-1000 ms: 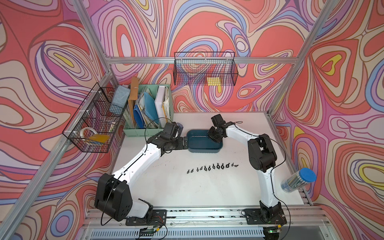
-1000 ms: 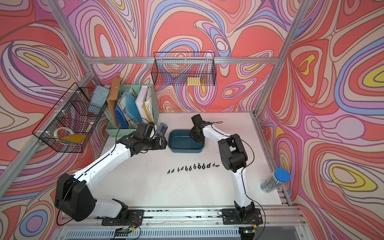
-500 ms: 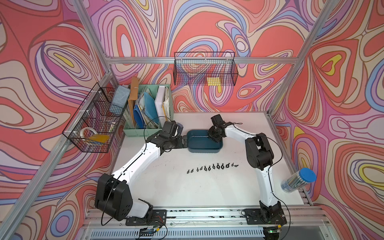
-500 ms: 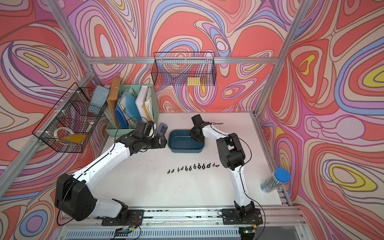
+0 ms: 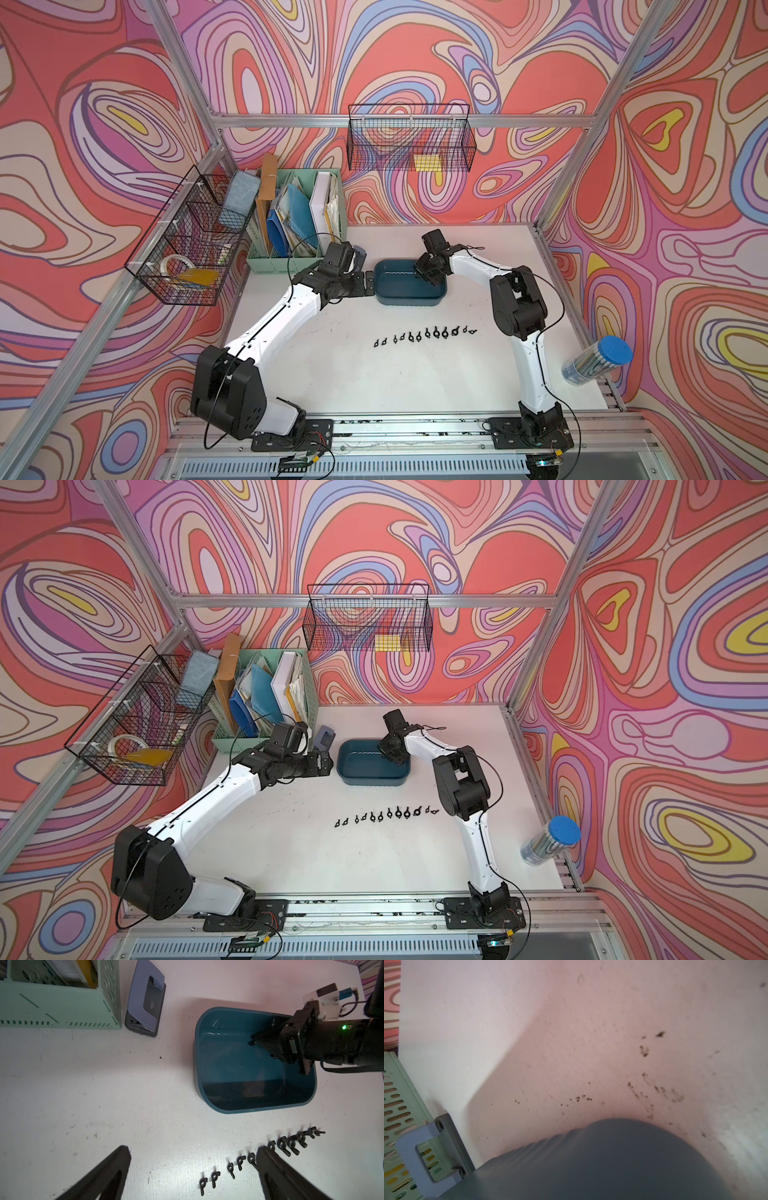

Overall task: Take out the wing nut from the storage box
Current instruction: Pick up the wing nut from the storage box.

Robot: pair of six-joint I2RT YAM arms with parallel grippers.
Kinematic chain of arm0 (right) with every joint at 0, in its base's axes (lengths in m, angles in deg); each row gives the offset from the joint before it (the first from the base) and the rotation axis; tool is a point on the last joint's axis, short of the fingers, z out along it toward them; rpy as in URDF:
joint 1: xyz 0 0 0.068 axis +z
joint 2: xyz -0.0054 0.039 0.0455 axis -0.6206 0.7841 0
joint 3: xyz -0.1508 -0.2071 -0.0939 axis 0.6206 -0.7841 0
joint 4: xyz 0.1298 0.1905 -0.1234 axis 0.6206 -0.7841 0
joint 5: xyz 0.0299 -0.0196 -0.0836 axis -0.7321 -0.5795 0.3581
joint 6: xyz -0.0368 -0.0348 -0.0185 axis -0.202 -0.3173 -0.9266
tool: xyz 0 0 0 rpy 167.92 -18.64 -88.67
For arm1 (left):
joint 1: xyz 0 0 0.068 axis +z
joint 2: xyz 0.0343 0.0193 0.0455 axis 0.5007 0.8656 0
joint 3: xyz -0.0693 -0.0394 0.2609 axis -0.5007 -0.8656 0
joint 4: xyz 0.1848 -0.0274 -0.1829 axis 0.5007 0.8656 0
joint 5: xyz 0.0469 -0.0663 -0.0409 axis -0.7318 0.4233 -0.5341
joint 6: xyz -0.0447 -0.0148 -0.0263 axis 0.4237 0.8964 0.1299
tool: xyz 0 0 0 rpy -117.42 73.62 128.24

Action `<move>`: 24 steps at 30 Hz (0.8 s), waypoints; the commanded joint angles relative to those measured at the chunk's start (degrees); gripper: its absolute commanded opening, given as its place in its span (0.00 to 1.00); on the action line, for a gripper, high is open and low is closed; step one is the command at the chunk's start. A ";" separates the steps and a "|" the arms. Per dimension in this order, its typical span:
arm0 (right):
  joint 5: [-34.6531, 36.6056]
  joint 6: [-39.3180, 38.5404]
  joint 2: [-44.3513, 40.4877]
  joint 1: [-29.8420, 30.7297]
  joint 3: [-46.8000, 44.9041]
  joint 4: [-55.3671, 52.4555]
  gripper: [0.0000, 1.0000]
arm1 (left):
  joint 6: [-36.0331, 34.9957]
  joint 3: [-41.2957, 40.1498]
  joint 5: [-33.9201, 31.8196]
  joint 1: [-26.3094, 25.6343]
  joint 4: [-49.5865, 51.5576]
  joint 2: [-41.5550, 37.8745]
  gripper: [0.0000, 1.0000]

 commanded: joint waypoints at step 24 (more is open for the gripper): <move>-3.05 -12.41 -11.48 -0.19 -10.03 6.35 0.08 | 5.53 -2.15 6.62 0.43 -2.10 -1.76 0.87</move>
